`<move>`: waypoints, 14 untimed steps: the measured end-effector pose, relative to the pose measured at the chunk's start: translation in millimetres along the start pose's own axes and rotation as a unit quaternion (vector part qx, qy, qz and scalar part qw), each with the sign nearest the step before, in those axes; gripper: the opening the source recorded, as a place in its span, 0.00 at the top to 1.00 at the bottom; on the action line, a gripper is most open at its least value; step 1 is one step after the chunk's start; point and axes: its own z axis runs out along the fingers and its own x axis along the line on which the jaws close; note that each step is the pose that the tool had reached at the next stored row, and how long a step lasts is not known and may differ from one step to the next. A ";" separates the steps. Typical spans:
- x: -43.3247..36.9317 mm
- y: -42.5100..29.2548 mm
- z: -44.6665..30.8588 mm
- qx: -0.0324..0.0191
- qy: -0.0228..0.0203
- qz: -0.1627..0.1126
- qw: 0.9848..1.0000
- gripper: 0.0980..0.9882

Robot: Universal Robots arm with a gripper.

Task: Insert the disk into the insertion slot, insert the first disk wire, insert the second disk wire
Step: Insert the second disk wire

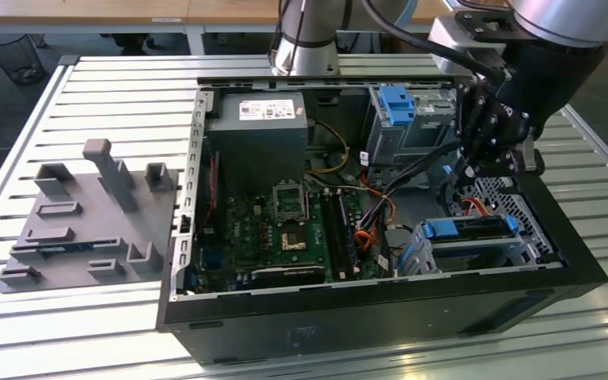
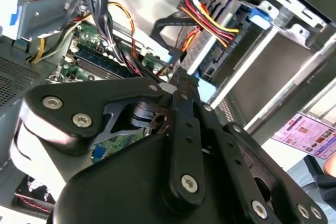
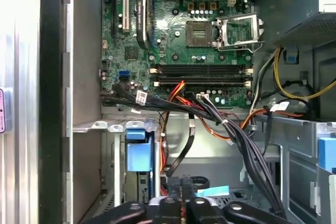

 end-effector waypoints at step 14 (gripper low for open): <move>-6.4 -0.6 14.0 0.000 0.000 0.000 1.000 0.78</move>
